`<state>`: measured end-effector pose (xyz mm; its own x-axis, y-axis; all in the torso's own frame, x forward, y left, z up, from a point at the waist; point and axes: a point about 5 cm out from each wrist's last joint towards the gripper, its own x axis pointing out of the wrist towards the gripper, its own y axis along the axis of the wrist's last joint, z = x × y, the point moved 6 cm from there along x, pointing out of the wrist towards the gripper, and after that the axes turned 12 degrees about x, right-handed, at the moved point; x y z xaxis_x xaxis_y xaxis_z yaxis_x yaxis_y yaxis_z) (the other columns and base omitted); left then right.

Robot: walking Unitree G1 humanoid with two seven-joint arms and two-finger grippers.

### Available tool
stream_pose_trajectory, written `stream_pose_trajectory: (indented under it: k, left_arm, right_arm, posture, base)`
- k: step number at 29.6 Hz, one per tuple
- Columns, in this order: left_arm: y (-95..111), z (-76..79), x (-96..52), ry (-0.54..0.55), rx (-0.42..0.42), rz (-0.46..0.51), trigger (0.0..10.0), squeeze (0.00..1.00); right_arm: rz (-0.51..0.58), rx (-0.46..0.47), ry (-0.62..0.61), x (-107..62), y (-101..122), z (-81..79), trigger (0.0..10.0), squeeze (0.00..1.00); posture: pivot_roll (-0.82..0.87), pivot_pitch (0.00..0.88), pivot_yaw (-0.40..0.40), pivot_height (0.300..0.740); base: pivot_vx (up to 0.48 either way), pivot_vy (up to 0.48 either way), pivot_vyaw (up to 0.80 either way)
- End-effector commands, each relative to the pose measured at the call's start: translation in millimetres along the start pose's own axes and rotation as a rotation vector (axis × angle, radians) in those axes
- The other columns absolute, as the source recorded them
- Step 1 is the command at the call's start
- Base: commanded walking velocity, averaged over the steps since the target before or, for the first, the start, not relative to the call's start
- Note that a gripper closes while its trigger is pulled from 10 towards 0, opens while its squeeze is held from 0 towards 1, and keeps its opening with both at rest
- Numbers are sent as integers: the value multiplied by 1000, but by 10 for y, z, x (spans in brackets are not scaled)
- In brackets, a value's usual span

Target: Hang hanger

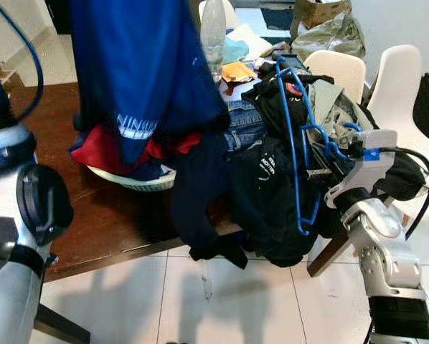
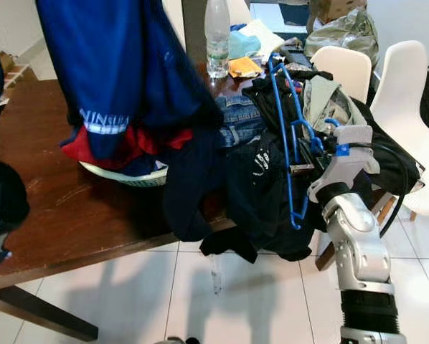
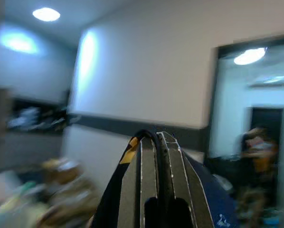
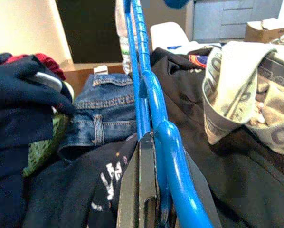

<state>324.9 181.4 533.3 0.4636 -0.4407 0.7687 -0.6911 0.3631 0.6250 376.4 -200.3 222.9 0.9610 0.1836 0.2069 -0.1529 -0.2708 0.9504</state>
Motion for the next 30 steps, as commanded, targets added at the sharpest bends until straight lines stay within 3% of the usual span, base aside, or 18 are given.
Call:
stream_pose_trajectory:
  k: [1,4,5,6,8,9,10,11,15,18,20,21,22,23,24,28,29,30]
  left_arm:
    - [-255,-424,-321,185,89,-118,0,0]
    - [-458,-702,-607,307,137,-221,0,0]
    - [-458,-702,-607,307,137,-221,0,0]
    - [-552,-893,-811,390,164,-283,0,0]
    - [-552,-893,-811,390,164,-283,0,0]
    - [-659,-1077,-1046,466,207,-362,0,0]
    - [-659,-1077,-1046,466,207,-362,0,0]
    - [-773,-1189,-1251,506,256,-439,0,0]
    - [-893,-1226,-1378,502,317,-510,0,0]
    - [-1106,-1216,-1497,449,444,-630,0,0]
    - [-1106,-1216,-1497,449,444,-630,0,0]
    - [-1211,-1216,-1547,418,517,-690,1765,0]
    - [-1318,-1211,-1585,399,555,-731,6157,0]
    - [-1318,-1211,-1585,399,555,-731,6157,0]
    - [-1412,-1184,-1594,381,564,-747,9961,0]
    - [-1523,-1127,-1579,361,544,-751,10000,16]
    - [-1554,-1080,-1542,345,529,-739,10000,1000]
    - [-1554,-1080,-1542,345,529,-739,10000,1000]
  right_arm:
    - [-5,-5,7,-25,-31,-7,10000,0]
    - [-10,-8,12,-32,-30,-5,10000,0]
    - [-10,-8,12,-32,-30,-5,10000,0]
    - [-14,-10,12,-40,-36,4,10000,0]
    - [-14,-10,12,-40,-36,4,10000,0]
    - [-20,-11,13,-48,-45,12,10000,0]
    - [-20,-11,13,-48,-45,12,10000,0]
    - [-26,-12,16,-52,-59,9,10000,0]
    - [-32,-13,21,-50,-72,-6,10000,0]
    - [-42,-17,29,-50,-95,-27,10000,0]
    - [-42,-17,29,-50,-95,-27,10000,0]
    - [-49,-20,29,-54,-111,-30,10000,0]
    - [-54,-22,28,-58,-122,-31,10000,0]
    - [-54,-22,28,-58,-122,-31,10000,0]
    - [-57,-24,28,-62,-130,-33,10000,0]
    - [-59,-24,30,-68,-131,-37,10000,0]
    - [-59,-25,29,-73,-126,-33,10000,0]
    - [-59,-25,29,-73,-126,-33,10000,0]
  posture:
    - [120,138,31,740]
    - [120,141,27,740]
    - [120,141,27,740]
    - [121,145,24,740]
    - [121,145,24,740]
    - [121,147,20,740]
    - [121,147,20,740]
    - [121,149,16,740]
    - [117,153,14,740]
    - [113,153,12,740]
    - [113,153,12,740]
    - [112,154,11,740]
    - [111,154,11,740]
    - [111,154,11,740]
    - [107,154,11,740]
    - [102,152,14,740]
    - [97,151,15,740]
    - [97,151,15,740]
  base:
    - [0,0,0]
    - [0,0,0]
    - [0,0,0]
    - [0,0,0]
    - [0,0,0]
    - [0,0,0]
    - [0,0,0]
    - [0,0,0]
    - [0,0,0]
    - [0,0,0]
    - [0,0,0]
    - [0,0,0]
    - [0,0,0]
    - [0,0,0]
    - [0,0,0]
    - [0,0,0]
    - [0,0,0]
    - [0,0,0]
